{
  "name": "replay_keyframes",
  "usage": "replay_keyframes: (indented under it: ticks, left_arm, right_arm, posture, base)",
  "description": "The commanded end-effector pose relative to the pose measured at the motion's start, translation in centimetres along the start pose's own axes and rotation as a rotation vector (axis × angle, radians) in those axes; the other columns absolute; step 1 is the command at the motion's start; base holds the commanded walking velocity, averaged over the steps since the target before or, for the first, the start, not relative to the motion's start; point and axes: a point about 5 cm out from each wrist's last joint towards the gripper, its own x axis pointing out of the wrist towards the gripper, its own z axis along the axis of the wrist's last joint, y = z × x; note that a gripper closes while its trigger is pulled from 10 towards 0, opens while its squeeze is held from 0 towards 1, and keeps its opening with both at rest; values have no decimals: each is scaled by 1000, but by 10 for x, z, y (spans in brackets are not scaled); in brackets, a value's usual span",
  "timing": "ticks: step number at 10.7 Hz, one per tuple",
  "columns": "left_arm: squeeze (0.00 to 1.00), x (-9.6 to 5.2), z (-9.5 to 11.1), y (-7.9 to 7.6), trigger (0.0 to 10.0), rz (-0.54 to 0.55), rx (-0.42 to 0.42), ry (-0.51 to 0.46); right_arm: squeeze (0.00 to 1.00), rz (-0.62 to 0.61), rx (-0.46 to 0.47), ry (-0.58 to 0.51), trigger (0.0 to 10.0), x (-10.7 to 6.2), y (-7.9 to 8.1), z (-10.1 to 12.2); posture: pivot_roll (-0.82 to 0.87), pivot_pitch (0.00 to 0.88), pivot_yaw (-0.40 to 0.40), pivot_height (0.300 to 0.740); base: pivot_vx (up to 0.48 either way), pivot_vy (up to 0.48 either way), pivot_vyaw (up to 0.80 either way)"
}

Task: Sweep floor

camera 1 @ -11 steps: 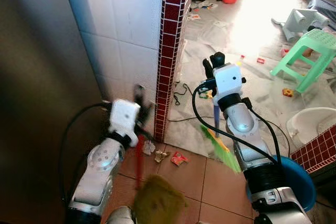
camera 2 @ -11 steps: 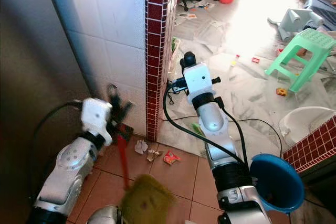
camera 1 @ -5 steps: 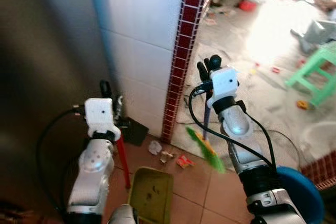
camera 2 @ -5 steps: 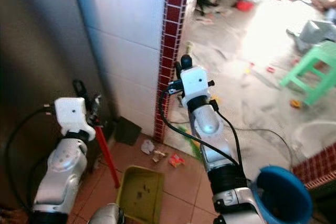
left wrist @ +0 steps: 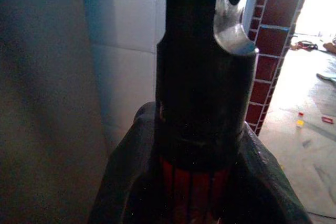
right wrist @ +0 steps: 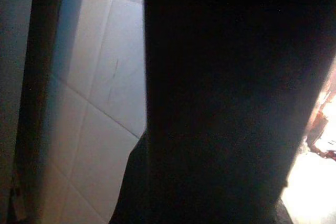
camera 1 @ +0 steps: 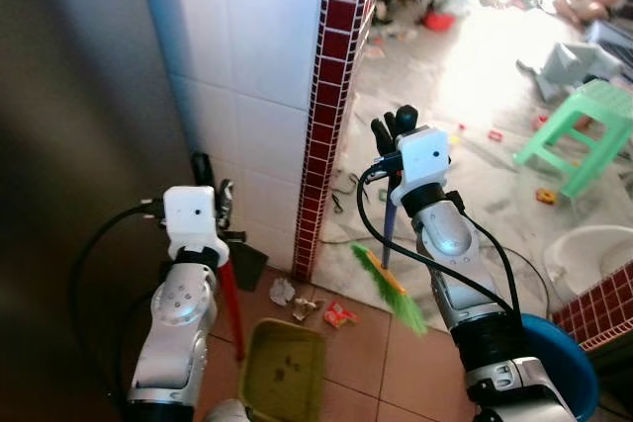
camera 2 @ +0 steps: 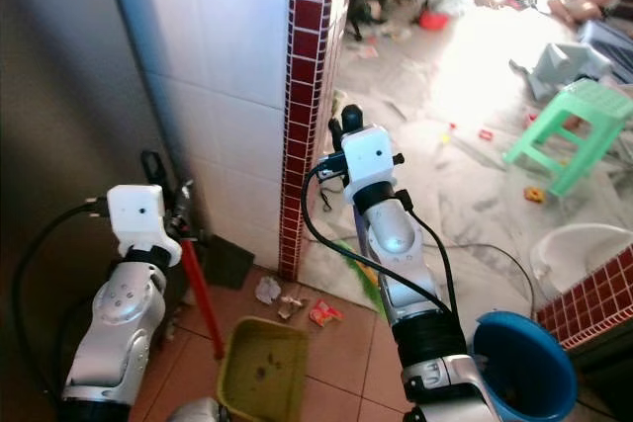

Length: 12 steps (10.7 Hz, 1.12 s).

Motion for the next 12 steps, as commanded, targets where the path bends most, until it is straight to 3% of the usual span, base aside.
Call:
replay_keyframes:
  ticks: [1,3,6,10,12]
  left_arm:
    - [0,3,12,-2,10000,-7,-5,-58]
    - [0,3,12,-3,10000,-10,-6,-56]
    - [0,3,12,-3,10000,-11,-8,-55]
    - [0,3,11,-1,10000,39,9,-53]
    - [0,3,11,3,10000,80,26,-56]
  right_arm:
    - [0,7,-16,-63,10000,4,-1,12]
    - [0,14,-17,-63,10000,4,0,12]
    - [0,24,-21,-68,10000,4,1,12]
    - [0,26,3,-61,10000,4,-1,10]
    - [0,52,-59,-75,10000,5,0,12]
  posture:
    - [10,0,-46,740]
    - [10,0,-48,740]
    - [10,0,-48,740]
    - [11,0,-56,740]
    - [14,0,-59,740]
  base:
    - [368,0,0]
    - [375,0,0]
    - [380,0,777]
    - [0,0,0]
    - [0,0,400]
